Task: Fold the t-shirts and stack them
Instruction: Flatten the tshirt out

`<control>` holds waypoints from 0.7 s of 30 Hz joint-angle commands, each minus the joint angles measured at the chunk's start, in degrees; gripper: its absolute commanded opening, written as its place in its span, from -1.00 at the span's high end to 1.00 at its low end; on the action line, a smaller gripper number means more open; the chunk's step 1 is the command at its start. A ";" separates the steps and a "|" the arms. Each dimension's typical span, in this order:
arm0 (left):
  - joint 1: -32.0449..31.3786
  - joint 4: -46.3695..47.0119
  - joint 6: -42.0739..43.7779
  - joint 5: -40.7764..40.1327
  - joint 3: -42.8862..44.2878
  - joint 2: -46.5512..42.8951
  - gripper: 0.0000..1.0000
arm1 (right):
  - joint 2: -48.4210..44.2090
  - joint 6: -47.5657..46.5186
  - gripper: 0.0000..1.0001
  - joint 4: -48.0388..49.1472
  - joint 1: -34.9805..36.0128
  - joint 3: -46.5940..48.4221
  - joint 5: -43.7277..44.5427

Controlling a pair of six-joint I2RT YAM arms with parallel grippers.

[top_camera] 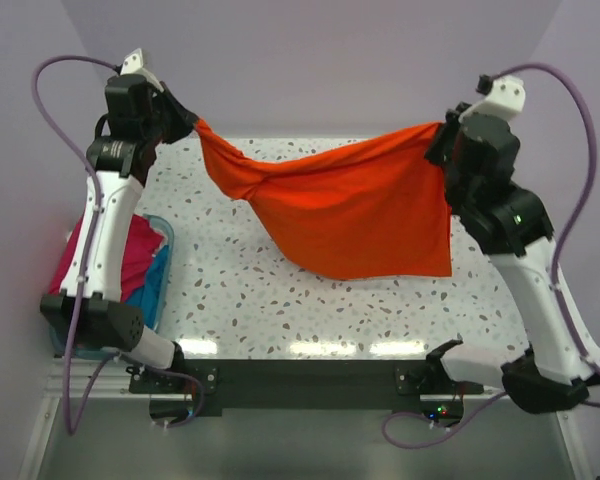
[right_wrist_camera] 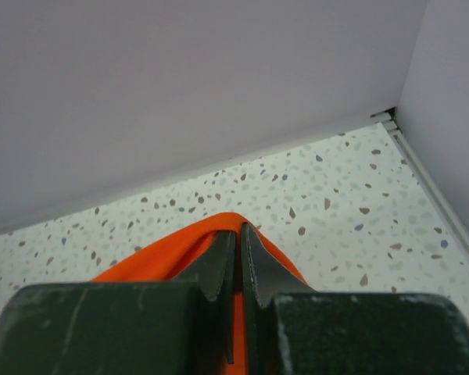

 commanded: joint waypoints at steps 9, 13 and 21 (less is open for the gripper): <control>7.15 7.28 -13.84 19.57 39.24 27.18 1.00 | 27.96 -4.22 1.00 6.73 -16.02 39.21 -19.55; 8.75 15.01 -15.35 20.90 26.26 19.98 1.00 | 25.70 -3.51 1.00 7.60 -17.34 35.77 -20.96; 9.01 19.42 -14.55 17.21 -13.42 -0.67 1.00 | 10.93 3.60 1.00 10.68 -18.31 -5.14 -22.19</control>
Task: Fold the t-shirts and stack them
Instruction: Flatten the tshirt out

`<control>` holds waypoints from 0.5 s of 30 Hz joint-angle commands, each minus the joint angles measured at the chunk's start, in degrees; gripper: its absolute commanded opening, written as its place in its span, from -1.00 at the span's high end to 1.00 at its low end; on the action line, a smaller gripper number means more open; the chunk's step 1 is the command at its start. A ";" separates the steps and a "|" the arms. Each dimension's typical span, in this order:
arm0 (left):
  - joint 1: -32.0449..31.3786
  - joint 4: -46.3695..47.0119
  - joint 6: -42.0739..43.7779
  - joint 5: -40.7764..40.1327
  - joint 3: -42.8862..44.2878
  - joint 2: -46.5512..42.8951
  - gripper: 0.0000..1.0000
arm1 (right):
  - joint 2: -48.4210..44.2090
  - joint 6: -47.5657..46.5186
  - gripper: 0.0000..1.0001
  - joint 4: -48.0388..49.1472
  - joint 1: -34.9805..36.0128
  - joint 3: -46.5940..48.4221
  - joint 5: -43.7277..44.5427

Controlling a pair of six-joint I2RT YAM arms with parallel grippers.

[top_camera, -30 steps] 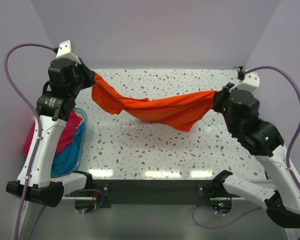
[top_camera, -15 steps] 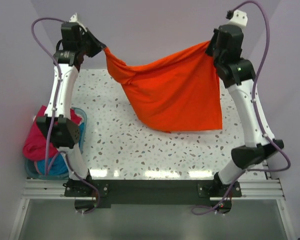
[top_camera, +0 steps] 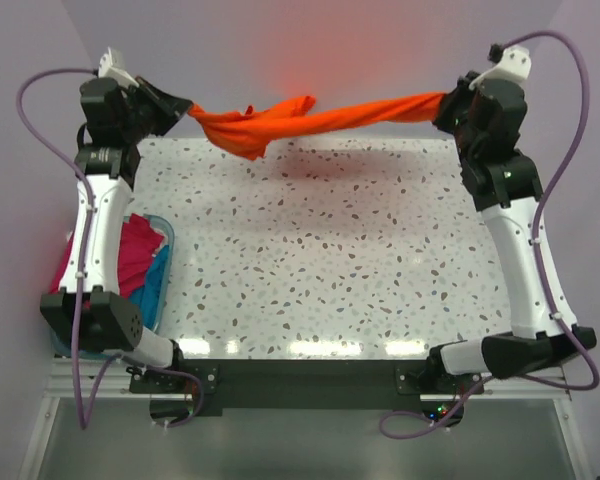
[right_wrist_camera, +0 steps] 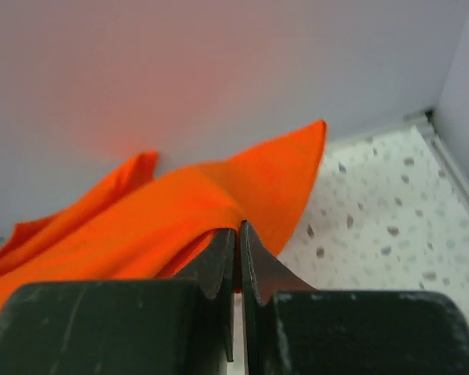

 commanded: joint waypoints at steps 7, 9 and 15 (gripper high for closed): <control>-0.21 13.40 -2.82 -0.44 -42.31 -13.85 0.87 | -5.95 8.15 1.00 2.77 -3.39 -39.72 -4.16; -0.30 16.50 -3.61 0.70 -47.32 -10.61 0.44 | -0.09 8.07 1.00 3.02 -3.49 -39.73 -5.31; -1.79 12.75 2.00 -1.30 -43.74 -4.61 -0.32 | 9.71 6.58 0.38 -0.39 -3.75 -33.85 -8.39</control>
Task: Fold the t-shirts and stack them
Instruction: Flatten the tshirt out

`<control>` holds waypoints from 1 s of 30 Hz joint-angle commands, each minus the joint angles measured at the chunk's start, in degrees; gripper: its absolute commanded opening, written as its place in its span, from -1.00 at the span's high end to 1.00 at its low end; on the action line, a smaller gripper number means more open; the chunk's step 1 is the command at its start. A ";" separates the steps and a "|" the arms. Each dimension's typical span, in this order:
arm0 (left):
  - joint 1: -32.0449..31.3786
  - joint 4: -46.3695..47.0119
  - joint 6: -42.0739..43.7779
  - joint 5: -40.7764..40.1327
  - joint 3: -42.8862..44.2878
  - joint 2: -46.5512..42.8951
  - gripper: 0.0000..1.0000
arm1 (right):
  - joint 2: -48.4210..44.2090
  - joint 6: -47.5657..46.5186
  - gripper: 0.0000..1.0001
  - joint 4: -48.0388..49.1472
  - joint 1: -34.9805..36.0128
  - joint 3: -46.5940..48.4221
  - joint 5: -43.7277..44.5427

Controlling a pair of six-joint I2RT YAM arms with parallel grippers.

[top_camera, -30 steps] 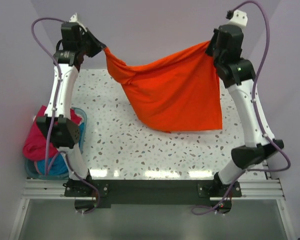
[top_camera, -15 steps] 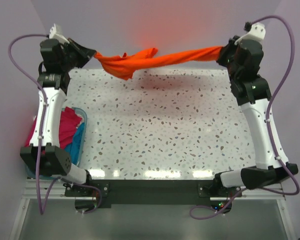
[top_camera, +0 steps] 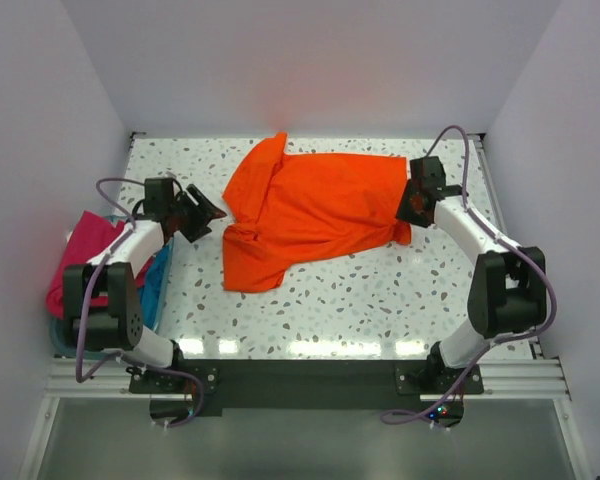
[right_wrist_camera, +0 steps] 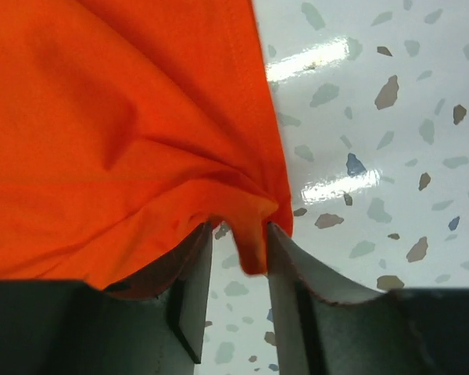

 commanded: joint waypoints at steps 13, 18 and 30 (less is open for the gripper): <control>-14.01 -6.32 -1.22 -26.55 -17.15 -23.10 -0.08 | -15.37 0.55 -0.29 2.75 -0.14 -12.00 1.52; -14.98 -2.63 0.17 -27.79 -18.75 -20.04 -0.08 | -17.48 1.51 -0.24 3.55 -0.14 -14.73 1.26; -14.98 7.92 5.45 -21.20 -13.03 -4.92 -0.15 | -16.96 3.18 -0.19 5.83 -0.14 -16.31 0.12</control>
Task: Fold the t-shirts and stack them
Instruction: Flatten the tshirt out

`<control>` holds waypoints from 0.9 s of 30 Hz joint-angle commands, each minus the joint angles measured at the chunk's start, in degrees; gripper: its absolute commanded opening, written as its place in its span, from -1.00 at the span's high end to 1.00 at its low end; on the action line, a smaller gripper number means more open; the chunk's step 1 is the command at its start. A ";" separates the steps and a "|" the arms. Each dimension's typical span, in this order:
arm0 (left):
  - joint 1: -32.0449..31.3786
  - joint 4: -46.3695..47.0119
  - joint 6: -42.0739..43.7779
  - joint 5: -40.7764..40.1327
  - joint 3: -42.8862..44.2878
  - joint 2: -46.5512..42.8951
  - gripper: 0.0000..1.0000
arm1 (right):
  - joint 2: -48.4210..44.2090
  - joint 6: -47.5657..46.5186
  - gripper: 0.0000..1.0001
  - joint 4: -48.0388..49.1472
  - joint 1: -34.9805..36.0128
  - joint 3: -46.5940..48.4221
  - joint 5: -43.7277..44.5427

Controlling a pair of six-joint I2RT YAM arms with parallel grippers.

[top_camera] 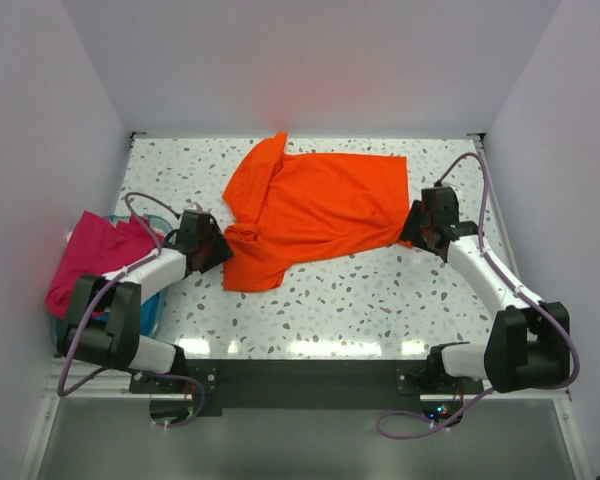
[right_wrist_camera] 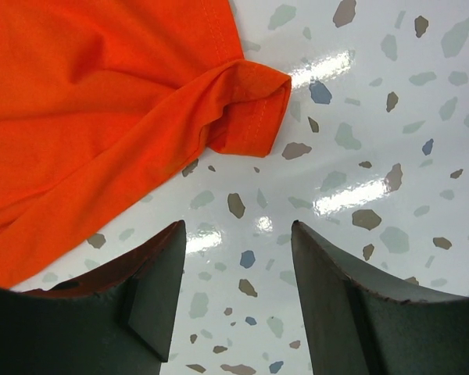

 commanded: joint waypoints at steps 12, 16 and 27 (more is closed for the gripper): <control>-0.78 7.77 2.84 4.85 2.18 3.79 0.74 | 0.40 1.72 -0.18 4.42 -0.06 -0.73 0.34; -0.78 4.52 2.84 5.55 0.43 -3.68 1.00 | 0.67 1.19 -0.18 4.24 -0.23 -1.00 1.66; -0.78 -7.00 -1.64 3.97 -6.87 -27.15 1.00 | 3.74 1.89 -0.18 5.38 -1.37 1.28 2.10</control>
